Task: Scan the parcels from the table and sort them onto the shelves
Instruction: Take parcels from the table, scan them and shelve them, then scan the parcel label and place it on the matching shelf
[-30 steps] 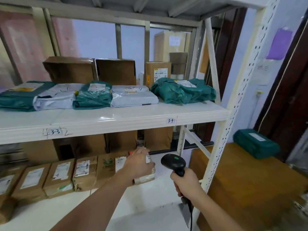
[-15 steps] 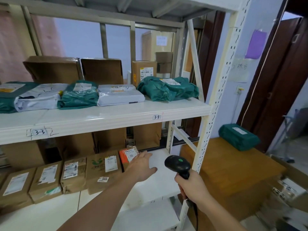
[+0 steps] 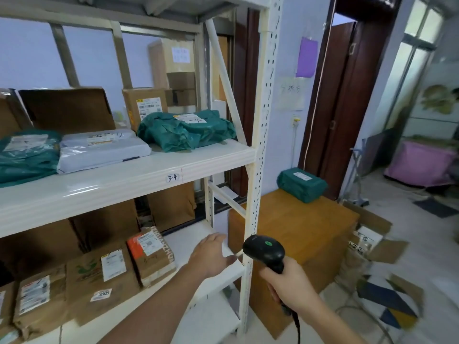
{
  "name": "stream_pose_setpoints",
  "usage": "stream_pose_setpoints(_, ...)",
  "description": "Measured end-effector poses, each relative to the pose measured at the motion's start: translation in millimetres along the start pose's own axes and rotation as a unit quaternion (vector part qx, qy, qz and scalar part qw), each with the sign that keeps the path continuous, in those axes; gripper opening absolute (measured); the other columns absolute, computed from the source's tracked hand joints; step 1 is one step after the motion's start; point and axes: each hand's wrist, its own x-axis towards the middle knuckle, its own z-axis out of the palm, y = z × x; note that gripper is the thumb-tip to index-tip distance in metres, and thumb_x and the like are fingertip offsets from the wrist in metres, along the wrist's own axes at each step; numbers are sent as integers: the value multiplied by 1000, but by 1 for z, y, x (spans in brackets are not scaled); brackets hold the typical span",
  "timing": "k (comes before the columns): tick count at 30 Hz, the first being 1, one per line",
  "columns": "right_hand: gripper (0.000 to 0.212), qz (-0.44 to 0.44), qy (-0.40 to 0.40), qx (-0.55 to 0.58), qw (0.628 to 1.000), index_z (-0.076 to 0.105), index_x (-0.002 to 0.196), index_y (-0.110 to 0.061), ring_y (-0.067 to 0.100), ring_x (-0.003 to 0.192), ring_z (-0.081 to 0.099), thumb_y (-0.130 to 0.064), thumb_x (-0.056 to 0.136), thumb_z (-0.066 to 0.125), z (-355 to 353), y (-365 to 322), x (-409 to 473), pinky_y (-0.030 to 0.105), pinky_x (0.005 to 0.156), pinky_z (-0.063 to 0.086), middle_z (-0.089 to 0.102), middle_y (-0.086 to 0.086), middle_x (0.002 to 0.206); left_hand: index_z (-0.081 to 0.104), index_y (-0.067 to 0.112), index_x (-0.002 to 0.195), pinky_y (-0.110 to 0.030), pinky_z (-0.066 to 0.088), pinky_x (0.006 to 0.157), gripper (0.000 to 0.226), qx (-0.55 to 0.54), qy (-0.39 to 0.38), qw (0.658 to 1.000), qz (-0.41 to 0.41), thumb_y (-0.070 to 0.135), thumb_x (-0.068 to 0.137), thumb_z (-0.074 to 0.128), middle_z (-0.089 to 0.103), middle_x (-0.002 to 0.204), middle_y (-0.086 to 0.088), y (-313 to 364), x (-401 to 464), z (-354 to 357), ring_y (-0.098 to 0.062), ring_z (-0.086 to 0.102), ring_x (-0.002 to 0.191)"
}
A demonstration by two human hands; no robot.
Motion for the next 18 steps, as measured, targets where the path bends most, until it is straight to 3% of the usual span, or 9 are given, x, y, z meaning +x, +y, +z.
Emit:
stream_pose_setpoints(8,18,16,63,5,998,51,66,-16,17,48,46,-24,76,64,-61,22,-12,32,56,36,49,1,51,36,32,159,-45,44,119,80,-16,0,998,59,53,92,74,43,163,6,71,29,30,-22,45,146)
stream_pose_setpoints(15,18,26,72,12,997,51,70,-10,15,39,41,-23,79,62,-115,41,-17,32,50,35,49,8,54,36,32,160,-49,37,124,79,-13,-20,996,81,55,93,71,36,168,6,117,51,58,-23,35,154)
stream_pose_setpoints(18,19,30,73,15,997,50,70,-11,19,45,43,-23,79,61,-138,48,-17,32,53,36,49,9,55,35,29,161,-47,32,126,81,-6,-31,995,94,55,94,71,34,169,5,136,59,68,-22,33,155)
